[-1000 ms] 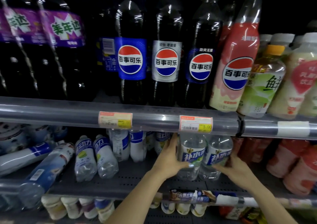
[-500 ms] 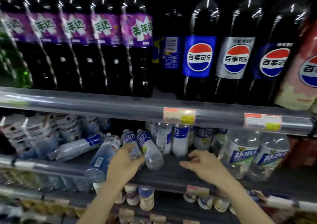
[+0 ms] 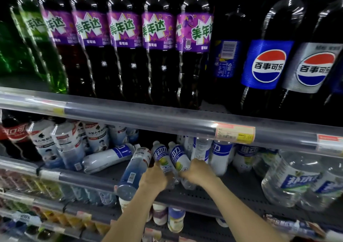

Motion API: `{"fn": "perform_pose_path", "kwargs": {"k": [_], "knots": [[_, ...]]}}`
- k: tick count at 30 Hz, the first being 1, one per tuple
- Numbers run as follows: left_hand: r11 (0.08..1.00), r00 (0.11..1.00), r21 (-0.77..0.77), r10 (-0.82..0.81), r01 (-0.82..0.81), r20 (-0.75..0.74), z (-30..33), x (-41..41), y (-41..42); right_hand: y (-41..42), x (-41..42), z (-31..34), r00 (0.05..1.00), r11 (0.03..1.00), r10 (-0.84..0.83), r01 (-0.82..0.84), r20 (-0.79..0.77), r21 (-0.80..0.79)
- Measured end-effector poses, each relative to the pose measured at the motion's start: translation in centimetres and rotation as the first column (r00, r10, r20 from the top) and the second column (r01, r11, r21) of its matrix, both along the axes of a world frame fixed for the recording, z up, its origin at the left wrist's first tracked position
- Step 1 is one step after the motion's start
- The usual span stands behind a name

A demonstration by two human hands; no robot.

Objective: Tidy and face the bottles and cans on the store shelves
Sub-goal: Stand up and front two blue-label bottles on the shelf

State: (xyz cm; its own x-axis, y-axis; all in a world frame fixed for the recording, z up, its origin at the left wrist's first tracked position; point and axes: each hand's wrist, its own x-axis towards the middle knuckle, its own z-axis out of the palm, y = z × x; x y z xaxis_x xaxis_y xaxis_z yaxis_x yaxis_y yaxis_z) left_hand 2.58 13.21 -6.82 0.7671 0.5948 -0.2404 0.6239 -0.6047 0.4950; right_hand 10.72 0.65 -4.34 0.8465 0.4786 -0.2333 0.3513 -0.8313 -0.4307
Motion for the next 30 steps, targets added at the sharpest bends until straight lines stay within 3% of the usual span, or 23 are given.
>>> {"fn": "perform_pose_path", "kwargs": {"k": [4,8,15,21,30], "knots": [[0.994,0.999,-0.098,-0.037,0.039,0.021,0.1,1.0,0.0,0.6,0.2,-1.0,1.0,0.999,-0.029,0.029,-0.01,0.03],[0.977,0.998,-0.21,0.035,-0.022,0.058,-0.2,1.6,-0.7,0.7,0.7,-1.5,0.997,0.996,-0.072,0.074,-0.034,0.046],[0.982,0.997,-0.175,0.071,-0.068,0.011,0.2,1.8,-0.2,0.2,1.1,-1.5,0.984,0.999,-0.04,0.036,-0.172,-0.027],[0.959,0.992,-0.26,0.126,-0.115,0.025,0.9,1.5,-0.2,0.3,0.9,-1.9,0.974,0.998,0.017,-0.003,-0.224,0.063],[0.906,0.973,-0.402,0.198,-0.134,0.121,1.1,0.9,0.2,-1.6,1.5,-1.2,0.921,0.958,-0.076,0.174,-0.383,0.228]]}}
